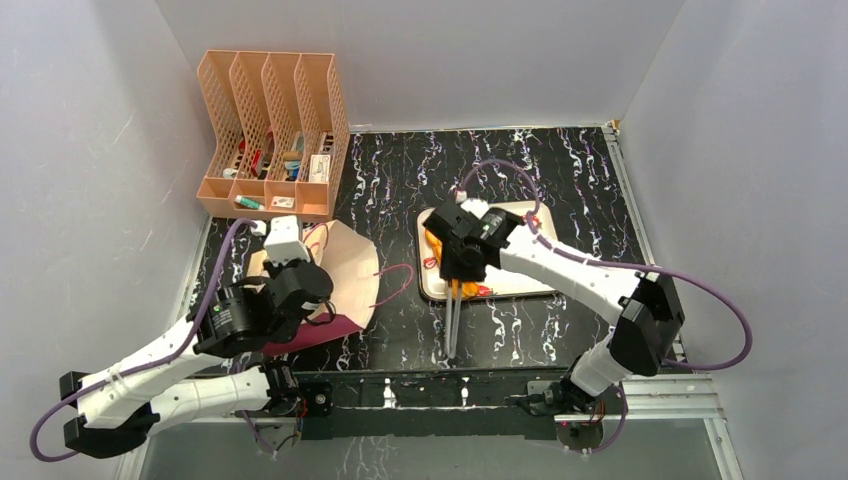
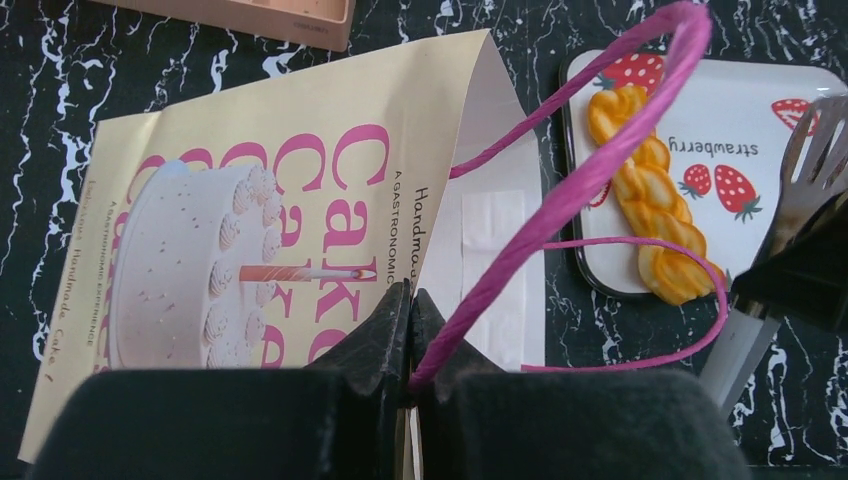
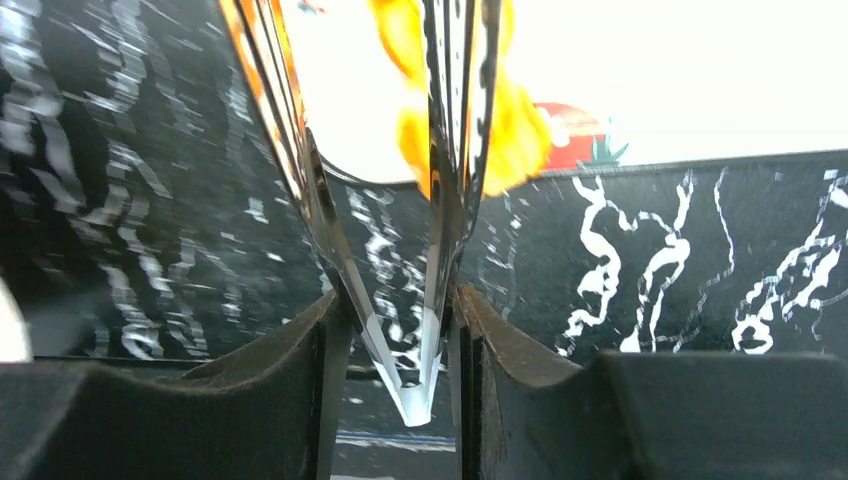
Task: Take the fake bread out of the paper bag
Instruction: Pick up the clamp at the center of the board.
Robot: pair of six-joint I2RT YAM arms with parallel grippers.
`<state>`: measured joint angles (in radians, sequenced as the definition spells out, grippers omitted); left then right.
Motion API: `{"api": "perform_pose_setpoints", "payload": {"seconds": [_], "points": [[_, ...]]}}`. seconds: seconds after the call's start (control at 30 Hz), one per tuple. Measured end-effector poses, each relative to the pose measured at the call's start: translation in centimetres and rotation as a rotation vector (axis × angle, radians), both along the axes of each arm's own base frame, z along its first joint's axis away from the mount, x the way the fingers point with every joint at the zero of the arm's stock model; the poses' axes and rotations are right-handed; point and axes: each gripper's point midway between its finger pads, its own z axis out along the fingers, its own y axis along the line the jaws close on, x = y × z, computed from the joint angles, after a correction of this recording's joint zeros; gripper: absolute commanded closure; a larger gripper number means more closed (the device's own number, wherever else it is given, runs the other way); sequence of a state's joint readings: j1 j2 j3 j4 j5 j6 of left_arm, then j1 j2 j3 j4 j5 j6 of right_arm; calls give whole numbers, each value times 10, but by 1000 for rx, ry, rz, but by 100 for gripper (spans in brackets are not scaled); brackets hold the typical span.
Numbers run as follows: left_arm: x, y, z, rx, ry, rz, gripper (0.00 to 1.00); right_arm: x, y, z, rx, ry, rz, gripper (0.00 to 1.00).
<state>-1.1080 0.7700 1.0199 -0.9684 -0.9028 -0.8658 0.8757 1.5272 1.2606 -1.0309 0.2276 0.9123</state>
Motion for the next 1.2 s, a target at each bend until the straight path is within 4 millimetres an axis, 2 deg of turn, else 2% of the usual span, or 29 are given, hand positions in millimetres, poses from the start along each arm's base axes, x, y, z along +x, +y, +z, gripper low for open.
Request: {"api": "perform_pose_setpoints", "payload": {"seconds": [0.1, 0.17, 0.2, 0.23, 0.3, 0.37, 0.47, 0.57, 0.67, 0.77, 0.9, 1.07, 1.2], "points": [[1, -1, 11, -11, -14, -8, 100, 30, 17, 44, 45, -103, -11, 69], [2, -2, 20, -10, -24, -16, 100, 65, 33, 74, 94, -179, -22, 72], [3, -3, 25, -7, -30, -21, 100, 81, 38, 83, 109, -208, -30, 73], [4, -4, 29, -2, -35, -25, 100, 112, 44, 96, 130, -250, -52, 74], [6, -5, 36, 9, -45, -33, 100, 162, 49, 105, 160, -310, -87, 75], [9, -7, 42, 30, -58, -42, 100, 218, 46, 104, 178, -358, -131, 76], [13, -9, 46, 54, -80, -43, 100, 266, 24, 82, 160, -367, -173, 77], [18, -8, 48, 56, -109, -17, 100, 285, -16, 51, 115, -325, -210, 78], [20, -2, 48, 33, -135, 32, 100, 291, -50, 32, 101, -290, -238, 81], [23, 4, 54, 0, -176, 87, 100, 289, -88, 19, 114, -249, -283, 82], [31, 5, 62, 26, -218, 141, 100, 283, -126, 17, 143, -215, -339, 83], [41, -1, 62, 102, -235, 185, 100, 298, -156, 25, 201, -230, -391, 85], [45, 5, 66, 126, -258, 219, 100, 325, -153, 36, 279, -268, -384, 88]]}}
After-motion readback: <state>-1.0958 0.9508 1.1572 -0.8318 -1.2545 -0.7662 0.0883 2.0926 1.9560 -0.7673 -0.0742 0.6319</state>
